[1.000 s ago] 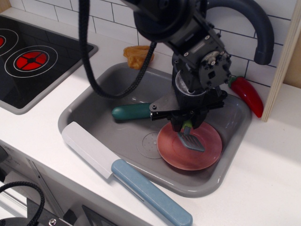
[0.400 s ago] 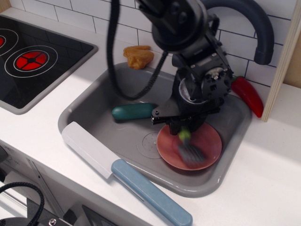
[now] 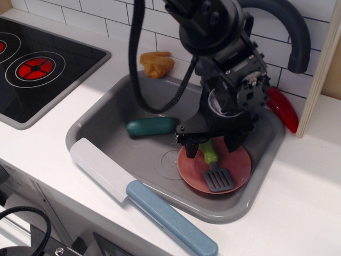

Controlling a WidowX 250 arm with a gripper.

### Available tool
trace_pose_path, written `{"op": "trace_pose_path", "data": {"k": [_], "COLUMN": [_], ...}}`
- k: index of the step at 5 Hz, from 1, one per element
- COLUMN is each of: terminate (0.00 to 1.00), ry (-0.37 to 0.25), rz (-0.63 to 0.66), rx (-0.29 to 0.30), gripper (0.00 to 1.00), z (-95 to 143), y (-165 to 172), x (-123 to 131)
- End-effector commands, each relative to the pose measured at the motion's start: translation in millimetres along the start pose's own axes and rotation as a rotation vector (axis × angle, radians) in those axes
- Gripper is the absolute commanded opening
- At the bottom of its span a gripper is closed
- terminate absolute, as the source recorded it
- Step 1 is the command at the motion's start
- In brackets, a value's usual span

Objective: Put spatula on plate sink

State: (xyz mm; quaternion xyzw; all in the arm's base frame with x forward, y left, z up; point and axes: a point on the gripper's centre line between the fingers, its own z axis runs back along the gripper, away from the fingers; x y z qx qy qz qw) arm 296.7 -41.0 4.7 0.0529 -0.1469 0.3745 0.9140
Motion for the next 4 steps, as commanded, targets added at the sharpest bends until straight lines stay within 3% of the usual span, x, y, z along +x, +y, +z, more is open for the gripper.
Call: {"op": "trace_pose_path", "data": {"k": [1, 3, 4], "terminate": [0.00, 0.00, 1.00], "ry": [0.000, 0.000, 0.000], "rz": [-0.038, -0.038, -0.038], "rx": [-0.179, -0.179, -0.179], "gripper": [1.00, 1.00, 1.00], "z": [58.6, 58.6, 58.6], "y": [-8.6, -8.6, -8.6], "x": [20.7, 20.7, 20.7]}}
